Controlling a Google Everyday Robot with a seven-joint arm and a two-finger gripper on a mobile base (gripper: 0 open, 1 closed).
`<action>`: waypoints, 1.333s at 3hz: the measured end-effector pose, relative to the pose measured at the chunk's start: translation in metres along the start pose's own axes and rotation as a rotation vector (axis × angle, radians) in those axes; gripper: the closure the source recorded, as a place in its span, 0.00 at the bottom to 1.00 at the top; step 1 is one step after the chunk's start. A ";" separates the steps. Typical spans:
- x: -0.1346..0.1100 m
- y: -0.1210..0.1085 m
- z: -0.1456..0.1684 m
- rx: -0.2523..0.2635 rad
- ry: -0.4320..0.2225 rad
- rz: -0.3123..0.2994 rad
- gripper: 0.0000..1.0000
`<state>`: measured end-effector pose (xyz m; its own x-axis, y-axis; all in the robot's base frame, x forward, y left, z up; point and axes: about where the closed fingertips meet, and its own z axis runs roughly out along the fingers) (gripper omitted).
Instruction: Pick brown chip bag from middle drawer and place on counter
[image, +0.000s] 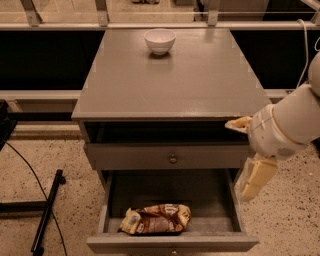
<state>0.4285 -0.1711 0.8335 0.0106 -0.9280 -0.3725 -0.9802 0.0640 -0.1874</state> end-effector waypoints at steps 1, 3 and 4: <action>-0.023 0.018 0.056 -0.035 -0.087 -0.076 0.00; -0.038 0.030 0.128 0.040 -0.245 -0.153 0.00; -0.037 0.030 0.127 0.040 -0.243 -0.154 0.00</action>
Offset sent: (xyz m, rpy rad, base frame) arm 0.0078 0.1137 -0.1694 0.4208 -0.2453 0.1288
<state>0.4237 -0.0878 0.7259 0.2104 -0.8130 -0.5429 -0.9548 -0.0517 -0.2926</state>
